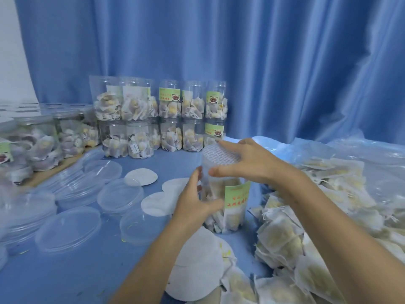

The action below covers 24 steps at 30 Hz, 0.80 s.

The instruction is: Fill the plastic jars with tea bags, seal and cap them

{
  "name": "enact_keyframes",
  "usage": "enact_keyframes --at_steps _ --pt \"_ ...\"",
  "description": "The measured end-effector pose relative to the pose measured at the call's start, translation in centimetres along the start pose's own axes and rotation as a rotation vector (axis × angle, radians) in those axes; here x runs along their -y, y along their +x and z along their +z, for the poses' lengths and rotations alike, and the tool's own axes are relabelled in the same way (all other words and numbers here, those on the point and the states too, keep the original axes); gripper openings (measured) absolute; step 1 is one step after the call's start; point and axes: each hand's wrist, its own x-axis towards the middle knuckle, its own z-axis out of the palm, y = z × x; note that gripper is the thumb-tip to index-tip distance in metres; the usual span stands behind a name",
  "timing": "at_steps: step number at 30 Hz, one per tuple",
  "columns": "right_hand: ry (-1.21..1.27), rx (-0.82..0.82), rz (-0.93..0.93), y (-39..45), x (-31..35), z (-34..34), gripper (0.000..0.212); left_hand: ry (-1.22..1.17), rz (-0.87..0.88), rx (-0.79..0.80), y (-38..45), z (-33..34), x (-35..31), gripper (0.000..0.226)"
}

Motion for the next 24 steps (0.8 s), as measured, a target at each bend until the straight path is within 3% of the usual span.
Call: enact_keyframes --at_steps 5,9,13,17,19,24 --pt "0.006 0.001 0.015 0.6 -0.4 0.0 0.105 0.022 0.018 0.023 -0.1 0.3 1.1 0.102" --pt "0.013 0.012 0.02 0.5 -0.6 0.1 0.108 0.005 0.02 0.036 -0.2 0.2 1.4 0.108" --pt "0.02 -0.036 0.016 -0.2 -0.8 0.5 0.103 -0.058 -0.027 0.029 -0.3 0.3 1.6 0.124" --pt "0.055 -0.142 -0.029 -0.9 -1.1 1.4 0.095 -0.035 -0.149 -0.027 -0.6 0.5 2.2 0.095" --pt "0.089 -0.183 -0.063 -1.2 -1.4 1.6 0.092 -0.101 -0.169 -0.038 -0.7 0.5 2.0 0.096" --pt "0.401 -0.419 -0.117 -1.4 -1.7 1.0 0.082 -0.404 -0.21 -0.282 -0.5 -0.7 0.0 0.106"
